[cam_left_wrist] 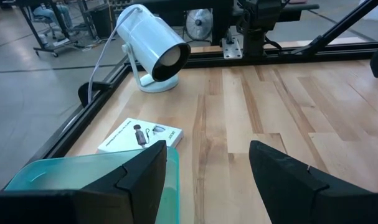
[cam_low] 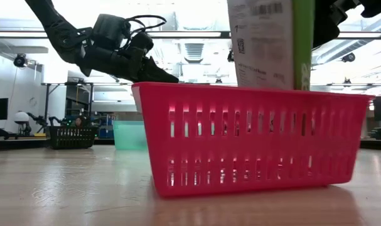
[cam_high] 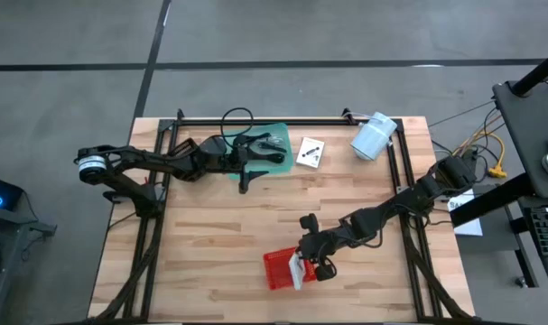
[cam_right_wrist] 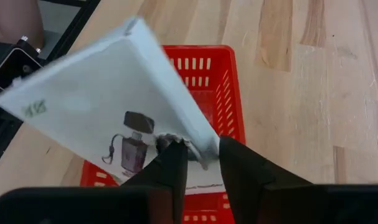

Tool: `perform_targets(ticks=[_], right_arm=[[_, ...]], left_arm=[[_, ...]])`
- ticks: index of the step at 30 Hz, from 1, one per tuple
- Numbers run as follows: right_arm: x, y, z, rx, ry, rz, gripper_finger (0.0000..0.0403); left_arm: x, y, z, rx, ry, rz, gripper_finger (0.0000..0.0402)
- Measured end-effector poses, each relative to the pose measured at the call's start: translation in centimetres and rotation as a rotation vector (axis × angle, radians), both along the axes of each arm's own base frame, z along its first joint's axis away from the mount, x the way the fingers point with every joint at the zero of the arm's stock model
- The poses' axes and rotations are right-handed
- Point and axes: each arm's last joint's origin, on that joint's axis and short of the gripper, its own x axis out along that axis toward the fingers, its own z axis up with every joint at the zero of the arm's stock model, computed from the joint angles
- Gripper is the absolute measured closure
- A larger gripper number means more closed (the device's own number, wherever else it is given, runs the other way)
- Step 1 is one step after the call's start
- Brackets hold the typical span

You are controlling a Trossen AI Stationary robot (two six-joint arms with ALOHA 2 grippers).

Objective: Pick and place items into bin
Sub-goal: Put the bottom white card reader box into the red bin, then put the white card reader box into the red bin

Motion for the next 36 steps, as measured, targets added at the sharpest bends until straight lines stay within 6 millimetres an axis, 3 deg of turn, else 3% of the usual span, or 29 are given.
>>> perform_targets(ticks=[11, 23, 28, 36], right_arm=[[-0.1, -0.1, 0.4, 0.038, -0.003, -0.031, 0.0296], [-0.7, -1.0, 3.0, 0.03, -0.092, -0.103, 0.031], [-0.9, -3.2, 3.1, -0.025, -0.029, -0.181, 0.0289], [-0.4, -8.5, 2.7, -0.122, 0.056, -0.287, 0.0207]], left_arm=[[0.0, 0.0, 0.0, 0.0, 0.0, 0.0, 0.0189], [0.0, 0.0, 0.0, 0.0, 0.0, -0.001, 0.0189], [0.0, 0.0, 0.0, 0.0, 0.0, -0.001, 0.0189], [0.0, 0.0, 0.0, 0.0, 0.001, 0.0, 0.0189]])
